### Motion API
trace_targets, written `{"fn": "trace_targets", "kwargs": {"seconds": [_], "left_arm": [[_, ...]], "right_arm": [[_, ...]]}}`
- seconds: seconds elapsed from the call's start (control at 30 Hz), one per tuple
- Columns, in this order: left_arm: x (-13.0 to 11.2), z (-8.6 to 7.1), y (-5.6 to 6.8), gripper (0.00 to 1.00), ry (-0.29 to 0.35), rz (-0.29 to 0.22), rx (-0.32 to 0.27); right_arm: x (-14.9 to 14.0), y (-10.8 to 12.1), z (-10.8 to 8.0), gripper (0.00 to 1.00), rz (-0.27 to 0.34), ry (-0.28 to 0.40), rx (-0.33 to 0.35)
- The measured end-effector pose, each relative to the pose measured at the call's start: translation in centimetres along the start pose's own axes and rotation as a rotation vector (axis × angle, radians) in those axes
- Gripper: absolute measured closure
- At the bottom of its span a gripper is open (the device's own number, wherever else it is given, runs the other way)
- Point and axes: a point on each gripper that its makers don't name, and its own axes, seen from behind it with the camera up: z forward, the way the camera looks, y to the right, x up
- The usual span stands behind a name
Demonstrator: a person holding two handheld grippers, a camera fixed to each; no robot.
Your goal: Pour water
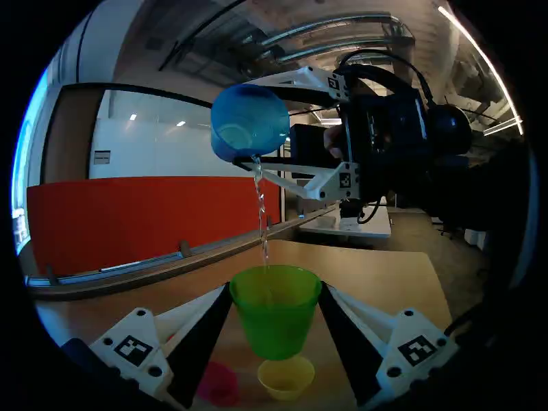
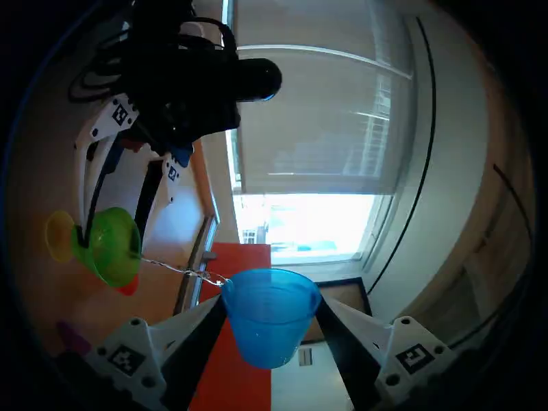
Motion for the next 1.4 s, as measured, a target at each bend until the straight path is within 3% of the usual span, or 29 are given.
{"fn": "trace_targets", "kwargs": {"seconds": [0.9, 1.2, 1.4], "left_arm": [[0.31, -0.03, -0.16, 0.11, 0.004, 0.005, 0.003], [0.28, -0.02, -0.22, 0.11, 0.001, 0.008, 0.007], [0.38, -0.16, -0.24, 0.11, -0.001, 0.01, 0.009]], "right_arm": [[0.73, 0.08, 0.09, 0.09, -0.105, 0.004, -0.007], [0.37, 0.16, -0.02, 0.09, -0.05, -0.003, -0.013], [0.04, -0.29, -0.44, 0.08, 0.105, -0.004, -0.015]]}}
